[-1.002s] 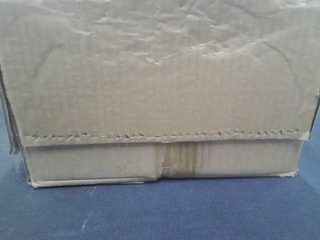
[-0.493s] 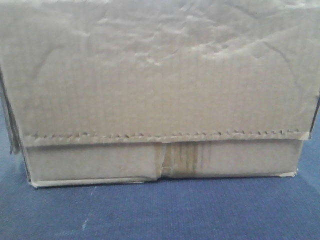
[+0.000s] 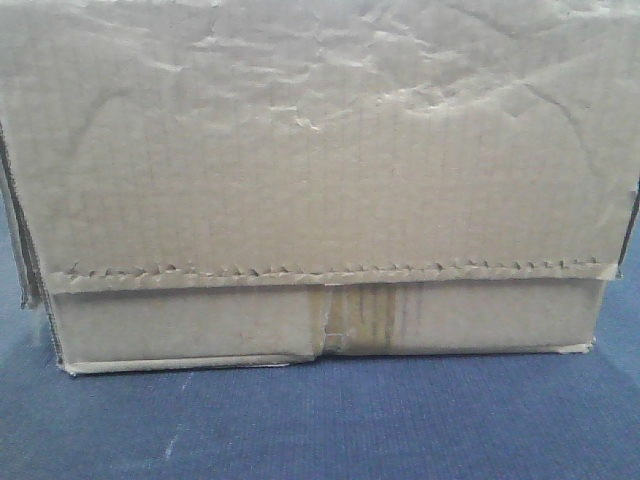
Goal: Stack two boxes on right shelf middle
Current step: 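Lift the two stacked boxes off the table with both grippers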
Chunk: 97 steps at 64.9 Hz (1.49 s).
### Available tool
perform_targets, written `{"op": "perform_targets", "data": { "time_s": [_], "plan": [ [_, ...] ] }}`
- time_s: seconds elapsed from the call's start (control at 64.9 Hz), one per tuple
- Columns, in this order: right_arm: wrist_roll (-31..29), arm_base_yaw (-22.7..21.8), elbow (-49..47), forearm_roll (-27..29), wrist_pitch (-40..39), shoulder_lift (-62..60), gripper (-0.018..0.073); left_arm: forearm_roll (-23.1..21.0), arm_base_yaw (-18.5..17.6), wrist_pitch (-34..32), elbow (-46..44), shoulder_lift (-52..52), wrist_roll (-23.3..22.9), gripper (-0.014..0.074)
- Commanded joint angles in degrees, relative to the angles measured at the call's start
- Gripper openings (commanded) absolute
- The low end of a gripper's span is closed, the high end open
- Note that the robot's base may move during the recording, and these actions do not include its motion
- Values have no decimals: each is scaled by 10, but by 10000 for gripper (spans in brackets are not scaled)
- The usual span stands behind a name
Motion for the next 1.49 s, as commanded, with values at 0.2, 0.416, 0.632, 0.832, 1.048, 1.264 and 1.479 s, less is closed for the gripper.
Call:
{"op": "perform_targets", "data": {
  "time_s": [0.2, 0.416, 0.632, 0.832, 1.048, 1.264, 1.479],
  "plan": [
    [-3, 58, -174, -1, 195, 145, 568, 10, 58, -1, 57, -71, 23, 498],
    [-3, 63, -250, -1, 314, 248, 568, -46, 56, -1, 161, -90, 23, 497],
    [-5, 65, -252, 12, 343, 304, 568, -66, 26, -1, 230, -68, 23, 498],
    [-11, 65, -233, 35, 342, 343, 568, -61, -1, -1, 255, -25, 23, 498],
    [-11, 65, -204, 34, 317, 392, 568, -61, -1, -1, 282, 26, 11, 498],
    [-11, 65, -197, 35, 277, 432, 557, -55, -1, -1, 306, 60, -7, 498],
    [-11, 65, -197, 35, 276, 441, 237, -55, -1, -1, 306, 61, -10, 310]
  ]
}}
